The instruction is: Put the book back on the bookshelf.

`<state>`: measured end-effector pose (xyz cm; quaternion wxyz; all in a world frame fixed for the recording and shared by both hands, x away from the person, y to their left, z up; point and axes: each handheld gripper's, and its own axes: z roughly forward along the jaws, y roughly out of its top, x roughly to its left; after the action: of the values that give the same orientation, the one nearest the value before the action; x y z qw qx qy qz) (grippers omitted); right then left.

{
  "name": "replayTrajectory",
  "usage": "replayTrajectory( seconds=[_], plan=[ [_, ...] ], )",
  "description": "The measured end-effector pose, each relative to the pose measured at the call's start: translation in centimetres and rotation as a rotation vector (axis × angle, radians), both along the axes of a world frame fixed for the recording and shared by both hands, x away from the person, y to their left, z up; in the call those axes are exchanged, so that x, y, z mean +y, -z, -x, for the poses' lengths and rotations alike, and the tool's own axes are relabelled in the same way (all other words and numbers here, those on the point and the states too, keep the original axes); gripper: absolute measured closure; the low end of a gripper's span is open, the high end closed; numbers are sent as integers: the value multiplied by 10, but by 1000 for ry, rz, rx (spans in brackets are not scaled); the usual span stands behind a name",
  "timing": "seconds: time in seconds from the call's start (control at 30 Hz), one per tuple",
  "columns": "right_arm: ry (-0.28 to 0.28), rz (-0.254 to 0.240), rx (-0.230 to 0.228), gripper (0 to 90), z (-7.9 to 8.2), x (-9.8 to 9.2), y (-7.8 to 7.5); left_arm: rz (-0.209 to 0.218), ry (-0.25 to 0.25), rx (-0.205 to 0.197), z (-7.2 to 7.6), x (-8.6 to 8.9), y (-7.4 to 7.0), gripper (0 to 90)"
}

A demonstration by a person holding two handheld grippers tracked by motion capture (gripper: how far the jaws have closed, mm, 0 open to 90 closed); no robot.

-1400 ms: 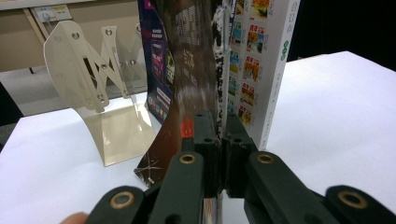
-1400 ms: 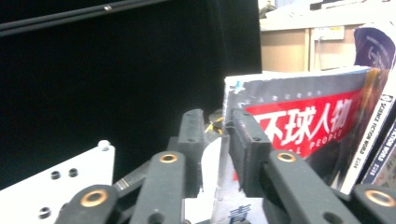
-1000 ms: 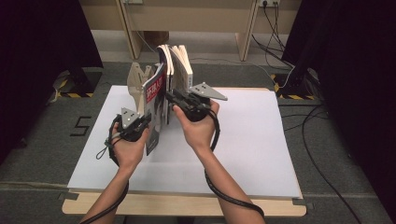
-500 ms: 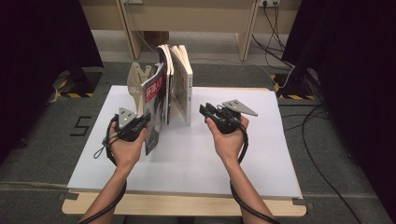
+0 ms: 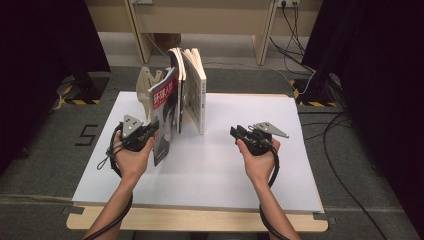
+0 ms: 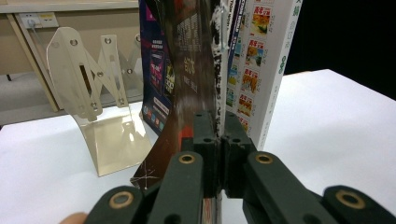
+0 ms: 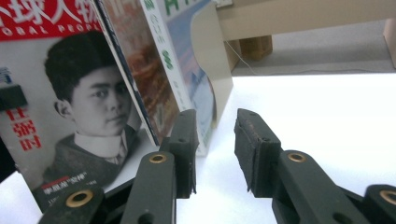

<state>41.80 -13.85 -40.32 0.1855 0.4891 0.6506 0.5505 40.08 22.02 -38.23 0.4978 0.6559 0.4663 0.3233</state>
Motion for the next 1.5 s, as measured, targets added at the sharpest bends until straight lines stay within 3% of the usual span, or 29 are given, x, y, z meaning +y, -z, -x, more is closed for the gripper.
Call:
replayTrajectory(
  seconds=[0.33, 0.8, 1.5],
  plan=[
    [18, -1, 49, 681, 6, -12, 21, 12, 0, -4, 0, 2, 1, 867],
    [48, 26, 70, 677, 13, -29, 41, 9, 1, -37, 1, 7, -1, 868],
    [103, 27, 76, 674, 17, -50, 49, 19, -12, -73, 1, 16, -7, 868]
  ],
)
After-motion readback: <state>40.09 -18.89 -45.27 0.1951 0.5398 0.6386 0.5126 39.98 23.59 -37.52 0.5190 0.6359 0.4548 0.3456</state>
